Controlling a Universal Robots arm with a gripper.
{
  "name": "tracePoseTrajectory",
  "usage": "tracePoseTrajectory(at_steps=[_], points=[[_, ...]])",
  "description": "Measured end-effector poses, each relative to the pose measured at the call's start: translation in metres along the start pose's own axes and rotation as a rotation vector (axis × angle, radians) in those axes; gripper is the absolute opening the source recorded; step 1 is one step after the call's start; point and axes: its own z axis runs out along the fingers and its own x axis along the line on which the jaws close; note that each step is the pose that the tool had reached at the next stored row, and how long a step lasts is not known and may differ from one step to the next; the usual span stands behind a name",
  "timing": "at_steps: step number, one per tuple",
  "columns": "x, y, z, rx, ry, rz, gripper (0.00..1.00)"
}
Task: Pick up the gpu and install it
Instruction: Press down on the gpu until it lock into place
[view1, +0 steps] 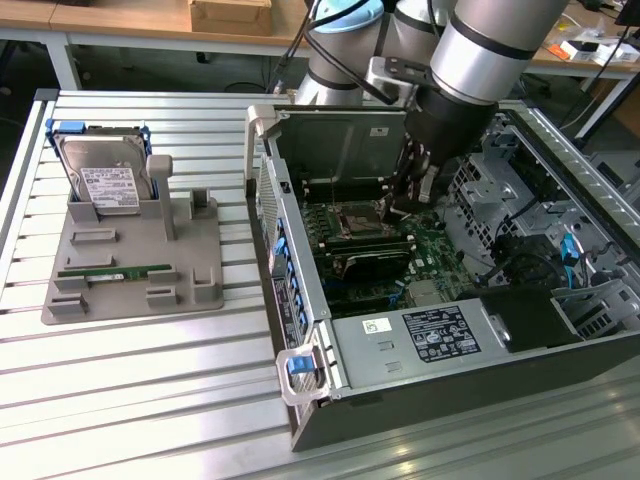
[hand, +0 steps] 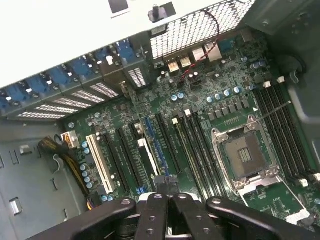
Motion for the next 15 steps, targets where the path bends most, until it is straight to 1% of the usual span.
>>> tracePoseTrajectory(at_steps=[1, 2, 4, 5, 7, 12, 13, 15], points=[[0.0000, 0.0000, 0.0001, -0.0011, -0.0020, 0.027, 0.11], [0.0000, 0.0000, 0.0004, -0.0033, -0.0060, 0.078, 0.11], [0.0000, 0.0000, 0.0006, -0.0054, -0.0098, 0.128, 0.11], [0.0000, -0.0001, 0.0008, -0.0070, -0.0127, 0.165, 0.11], [-0.0001, -0.0001, 0.0012, -0.0092, -0.0168, 0.219, 0.11], [-0.0001, -0.0002, 0.0021, -0.0139, -0.0252, 0.328, 0.11], [-0.0001, -0.0002, 0.0022, -0.0145, -0.0263, 0.343, 0.11], [-0.0001, -0.0002, 0.0028, -0.0172, -0.0312, 0.407, 0.11]])
